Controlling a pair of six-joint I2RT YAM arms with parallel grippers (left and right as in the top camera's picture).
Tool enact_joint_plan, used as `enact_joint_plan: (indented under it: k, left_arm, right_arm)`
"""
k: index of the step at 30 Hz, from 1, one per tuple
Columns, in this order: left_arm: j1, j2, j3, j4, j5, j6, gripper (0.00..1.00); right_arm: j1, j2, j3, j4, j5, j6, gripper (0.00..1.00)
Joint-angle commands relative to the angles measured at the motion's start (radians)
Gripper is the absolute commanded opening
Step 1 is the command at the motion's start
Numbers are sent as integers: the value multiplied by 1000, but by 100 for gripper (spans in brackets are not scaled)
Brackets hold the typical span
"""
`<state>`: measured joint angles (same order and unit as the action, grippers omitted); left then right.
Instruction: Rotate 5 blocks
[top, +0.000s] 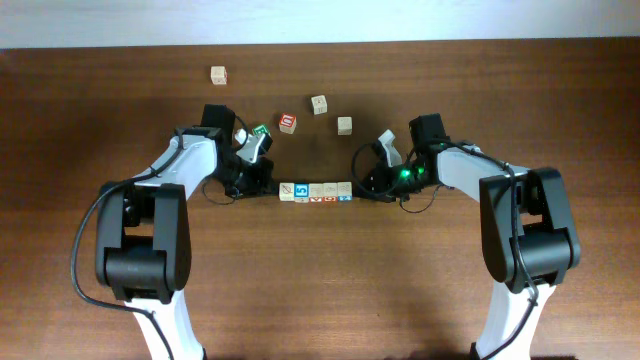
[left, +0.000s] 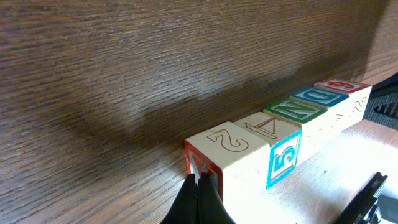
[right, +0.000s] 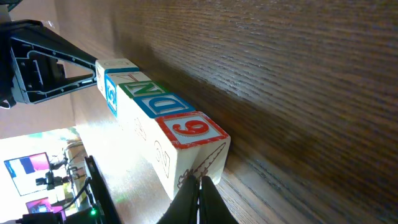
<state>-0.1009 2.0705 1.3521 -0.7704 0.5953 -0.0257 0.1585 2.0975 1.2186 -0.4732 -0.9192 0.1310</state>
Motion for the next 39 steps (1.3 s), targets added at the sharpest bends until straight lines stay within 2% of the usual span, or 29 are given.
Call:
enact_joint_plan:
  k: [1, 13, 39]
  left_arm:
    - [-3, 0, 18, -1, 23, 19, 0]
    - [-3, 0, 18, -1, 23, 19, 0]
    - [-3, 0, 18, 0, 23, 19, 0]
  right_arm:
    - [-1, 4, -9, 4, 27, 28, 4]
    - [19, 4, -14, 18, 87, 69, 5]
    - [75, -6, -14, 61, 48, 79, 5]
